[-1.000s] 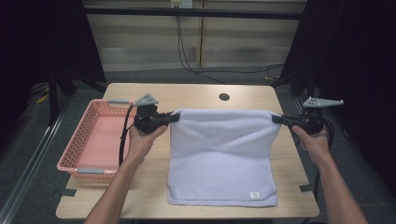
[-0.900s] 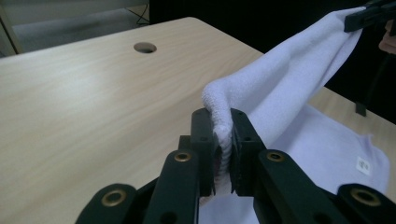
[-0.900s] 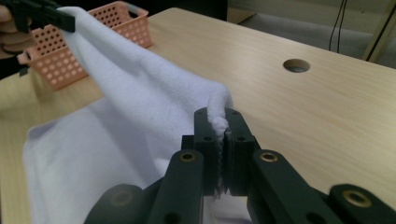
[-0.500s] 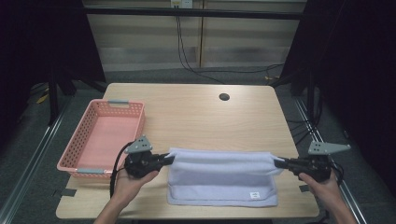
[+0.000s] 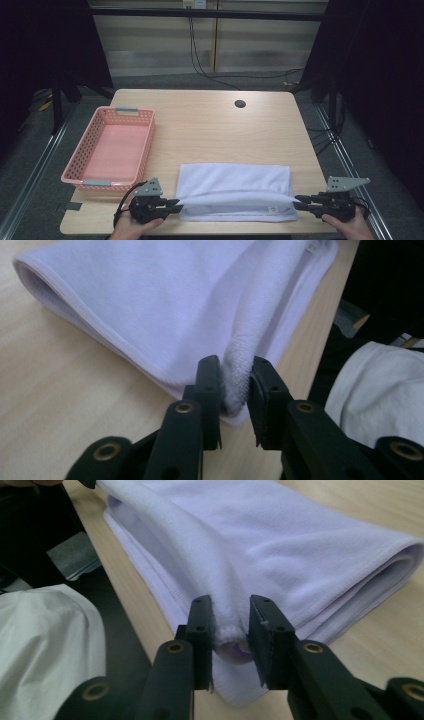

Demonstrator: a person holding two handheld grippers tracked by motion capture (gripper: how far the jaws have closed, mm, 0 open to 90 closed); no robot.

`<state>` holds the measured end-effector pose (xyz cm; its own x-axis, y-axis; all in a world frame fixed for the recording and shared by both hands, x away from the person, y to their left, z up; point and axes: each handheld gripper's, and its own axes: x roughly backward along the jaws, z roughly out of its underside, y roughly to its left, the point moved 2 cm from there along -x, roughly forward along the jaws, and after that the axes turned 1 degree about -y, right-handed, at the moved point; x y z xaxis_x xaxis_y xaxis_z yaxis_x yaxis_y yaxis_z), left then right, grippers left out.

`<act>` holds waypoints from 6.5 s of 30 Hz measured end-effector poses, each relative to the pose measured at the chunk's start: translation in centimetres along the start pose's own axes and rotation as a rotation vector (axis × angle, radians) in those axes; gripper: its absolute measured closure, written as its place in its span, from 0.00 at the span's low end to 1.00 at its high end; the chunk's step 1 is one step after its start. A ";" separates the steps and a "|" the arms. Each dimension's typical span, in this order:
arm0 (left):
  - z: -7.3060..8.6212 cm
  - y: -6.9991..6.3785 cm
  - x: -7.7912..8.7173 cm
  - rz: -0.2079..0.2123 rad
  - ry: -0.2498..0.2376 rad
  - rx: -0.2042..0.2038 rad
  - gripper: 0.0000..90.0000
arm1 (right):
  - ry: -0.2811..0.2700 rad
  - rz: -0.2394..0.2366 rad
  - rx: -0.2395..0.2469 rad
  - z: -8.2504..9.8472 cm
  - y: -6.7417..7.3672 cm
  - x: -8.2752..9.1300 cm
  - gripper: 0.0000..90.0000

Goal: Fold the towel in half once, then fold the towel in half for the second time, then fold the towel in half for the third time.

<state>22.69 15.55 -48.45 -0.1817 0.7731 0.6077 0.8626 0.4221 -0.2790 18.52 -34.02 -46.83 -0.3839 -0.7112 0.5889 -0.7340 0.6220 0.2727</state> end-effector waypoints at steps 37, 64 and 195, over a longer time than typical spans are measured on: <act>-3.3 4.7 -5.9 -0.084 0.057 0.026 0.75 | 0.134 0.232 0.020 -1.8 -2.6 -7.8 0.52; -7.3 6.0 -7.1 -0.098 0.015 0.062 0.66 | 0.001 0.253 -0.026 -3.2 -2.8 -5.5 0.56; -18.1 4.6 -14.2 0.054 -0.099 0.156 0.85 | -0.233 -0.076 -0.059 -7.5 5.9 -10.5 0.86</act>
<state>37.76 -2.02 -44.90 -0.1893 0.8363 0.5146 0.7898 0.4410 -0.4263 22.41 -20.40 -45.71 -0.4528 -0.8089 0.3751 -0.7345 0.5769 0.3575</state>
